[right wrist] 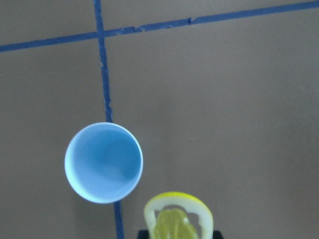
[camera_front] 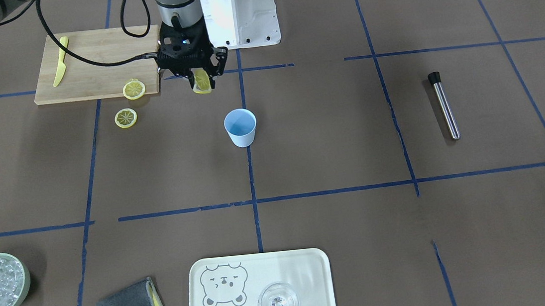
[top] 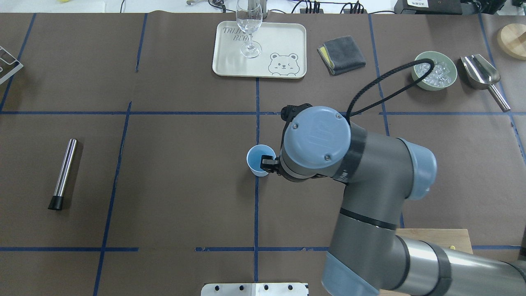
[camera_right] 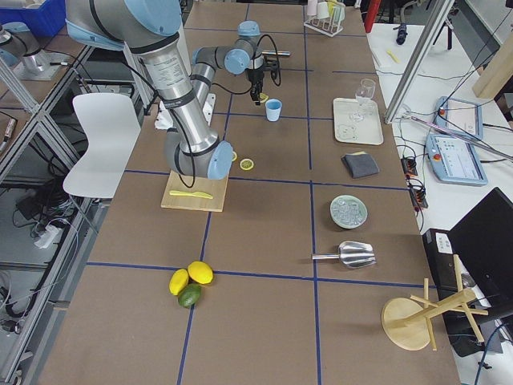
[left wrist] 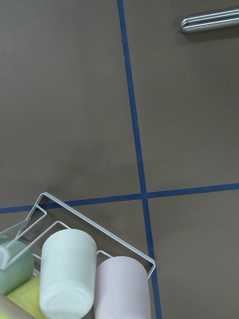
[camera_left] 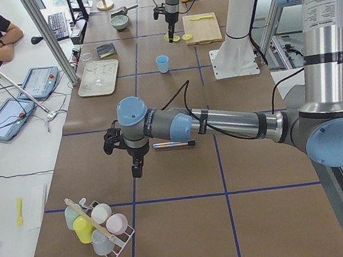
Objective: Squeeze lemon into cup
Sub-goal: 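Carry the lemon slice with the right gripper over the blue cup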
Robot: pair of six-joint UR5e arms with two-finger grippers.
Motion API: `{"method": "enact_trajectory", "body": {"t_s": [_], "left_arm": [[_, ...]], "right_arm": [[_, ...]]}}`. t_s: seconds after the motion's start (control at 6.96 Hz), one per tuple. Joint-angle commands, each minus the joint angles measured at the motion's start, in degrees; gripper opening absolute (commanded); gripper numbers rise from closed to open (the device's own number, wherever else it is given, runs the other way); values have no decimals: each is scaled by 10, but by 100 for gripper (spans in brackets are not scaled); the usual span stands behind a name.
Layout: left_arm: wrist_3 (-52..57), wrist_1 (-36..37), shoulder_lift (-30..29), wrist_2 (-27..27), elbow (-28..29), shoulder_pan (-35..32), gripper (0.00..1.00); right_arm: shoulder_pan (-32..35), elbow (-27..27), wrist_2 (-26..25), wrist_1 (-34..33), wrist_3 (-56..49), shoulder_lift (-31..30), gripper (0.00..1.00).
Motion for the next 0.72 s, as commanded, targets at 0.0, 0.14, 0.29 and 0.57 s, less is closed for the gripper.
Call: {"method": "enact_trajectory", "body": {"t_s": [0.0, 0.14, 0.29, 0.57], "left_arm": [[1, -1, 0, 0, 6, 0, 100], [1, -1, 0, 0, 9, 0, 100], [1, -1, 0, 0, 9, 1, 100], [1, -1, -1, 0, 10, 0, 100]], "right_arm": [[10, -100, -3, 37, -2, 51, 48], [10, -129, -4, 52, -1, 68, 48], [10, -133, -4, 53, -1, 75, 48], [9, -147, -4, 59, -3, 80, 49]]}}
